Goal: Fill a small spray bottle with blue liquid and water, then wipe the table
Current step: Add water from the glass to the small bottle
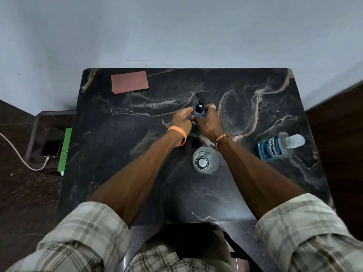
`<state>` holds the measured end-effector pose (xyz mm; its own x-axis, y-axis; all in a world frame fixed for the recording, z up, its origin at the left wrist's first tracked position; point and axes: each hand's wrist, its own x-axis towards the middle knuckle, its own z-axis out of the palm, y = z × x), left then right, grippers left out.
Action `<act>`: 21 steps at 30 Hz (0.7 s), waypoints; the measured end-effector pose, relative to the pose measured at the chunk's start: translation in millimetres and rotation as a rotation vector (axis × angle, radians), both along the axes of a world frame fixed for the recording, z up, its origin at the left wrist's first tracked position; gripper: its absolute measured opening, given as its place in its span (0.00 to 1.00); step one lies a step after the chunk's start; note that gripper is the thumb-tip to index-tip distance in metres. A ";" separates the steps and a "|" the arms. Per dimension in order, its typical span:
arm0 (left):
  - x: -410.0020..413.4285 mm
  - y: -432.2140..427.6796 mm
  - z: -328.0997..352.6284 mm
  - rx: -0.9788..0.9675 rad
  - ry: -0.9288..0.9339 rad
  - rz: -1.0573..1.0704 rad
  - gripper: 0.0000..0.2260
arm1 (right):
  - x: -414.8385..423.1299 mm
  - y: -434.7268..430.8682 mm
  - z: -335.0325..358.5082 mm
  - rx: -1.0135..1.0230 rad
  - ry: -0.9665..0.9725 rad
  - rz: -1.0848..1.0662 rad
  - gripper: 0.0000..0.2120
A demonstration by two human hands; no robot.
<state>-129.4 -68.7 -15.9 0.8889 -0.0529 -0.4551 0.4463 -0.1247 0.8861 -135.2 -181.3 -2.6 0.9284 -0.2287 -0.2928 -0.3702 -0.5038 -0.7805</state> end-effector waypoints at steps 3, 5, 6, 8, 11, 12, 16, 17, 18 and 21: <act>-6.5 -2.4 15.8 -0.050 -0.009 -0.009 0.27 | -11.4 -2.9 8.2 0.012 -0.097 0.046 0.18; -11.9 -1.5 35.9 -0.110 -0.029 -0.047 0.27 | -22.4 -7.5 23.3 0.045 -0.211 0.055 0.18; -16.2 -0.2 48.0 -0.152 -0.040 -0.078 0.28 | -28.3 -11.1 33.0 0.048 -0.268 0.047 0.17; -30.3 5.1 69.5 -0.213 -0.073 -0.145 0.29 | -43.6 -20.0 50.4 0.030 -0.345 0.031 0.13; -62.8 18.4 83.9 -0.178 -0.152 -0.232 0.31 | -76.2 -36.6 71.7 -0.002 -0.422 0.019 0.11; -74.8 24.3 83.4 -0.137 -0.171 -0.266 0.33 | -89.9 -42.2 77.5 0.000 -0.436 0.017 0.12; -119.9 44.5 62.5 0.069 -0.236 -0.451 0.43 | -152.6 -54.7 83.4 -0.034 -0.412 0.040 0.16; -128.2 44.9 55.0 0.117 -0.245 -0.492 0.45 | -169.0 -53.5 81.2 -0.019 -0.403 0.040 0.19; -135.5 43.0 47.9 0.164 -0.252 -0.522 0.48 | -184.0 -50.9 78.6 0.001 -0.411 0.046 0.24; -149.5 29.8 32.5 0.285 -0.281 -0.563 0.54 | -217.9 -39.8 68.5 0.000 -0.427 0.052 0.40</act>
